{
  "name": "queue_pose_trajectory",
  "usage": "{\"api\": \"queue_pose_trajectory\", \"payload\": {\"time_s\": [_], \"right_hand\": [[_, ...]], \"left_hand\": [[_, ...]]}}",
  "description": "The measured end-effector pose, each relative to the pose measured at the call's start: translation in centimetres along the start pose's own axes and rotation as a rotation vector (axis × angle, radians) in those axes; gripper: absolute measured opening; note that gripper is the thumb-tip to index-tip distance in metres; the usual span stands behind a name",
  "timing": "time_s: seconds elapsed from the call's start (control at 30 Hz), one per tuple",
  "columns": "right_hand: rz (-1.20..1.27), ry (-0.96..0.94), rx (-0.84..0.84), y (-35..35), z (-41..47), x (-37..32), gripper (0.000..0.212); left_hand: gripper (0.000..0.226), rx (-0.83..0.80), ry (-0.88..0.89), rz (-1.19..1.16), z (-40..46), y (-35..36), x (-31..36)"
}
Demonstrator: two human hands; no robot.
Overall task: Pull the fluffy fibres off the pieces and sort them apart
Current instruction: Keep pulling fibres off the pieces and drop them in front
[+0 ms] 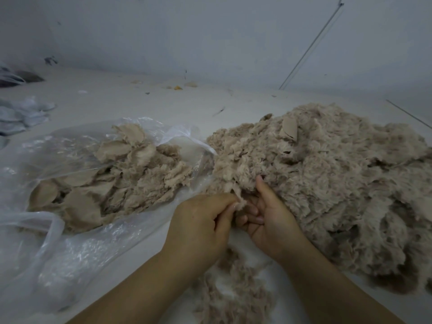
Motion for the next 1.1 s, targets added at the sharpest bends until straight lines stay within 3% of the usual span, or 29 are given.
{"api": "queue_pose_trajectory", "payload": {"time_s": [0.27, 0.47, 0.57, 0.73, 0.87, 0.97, 1.1], "right_hand": [[-0.203, 0.113, -0.119, -0.1, 0.1, 0.2, 0.055], [-0.18, 0.102, -0.009, 0.2, 0.4, 0.1, 0.055], [-0.12, 0.1, 0.031, 0.3, 0.3, 0.1, 0.052], [-0.223, 0.089, -0.084, 0.3, 0.0, -0.1, 0.04], [-0.263, 0.093, -0.151, 0.1, -0.3, -0.2, 0.033], [-0.303, 0.073, -0.145, 0.3, -0.4, -0.2, 0.03], [-0.346, 0.043, -0.115, 0.6, -0.6, 0.0, 0.025]], "left_hand": [[0.017, -0.049, 0.107, -0.032, -0.5, 1.3, -0.5], [0.019, 0.212, 0.067, -0.001, -0.8, 0.3, -0.6], [0.02, 0.269, 0.007, -0.013, -0.9, 0.0, -0.9], [0.018, 0.241, -0.059, -0.025, -0.7, 0.6, -1.6], [0.022, 0.196, 0.016, -0.086, -0.8, 0.9, -1.4], [0.021, 0.183, 0.055, -0.136, -0.9, 0.9, -1.1], [0.007, 0.127, -0.059, -0.222, -1.1, 0.8, -1.6]]}}
Point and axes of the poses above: each hand's wrist, its own z-axis towards the middle knuckle, its own y-axis out of the palm, x = y × z, the point moved 1 cm from there along z, towards the middle knuckle, and after that the axes turned 13 degrees about z, right-handed, at the moved point
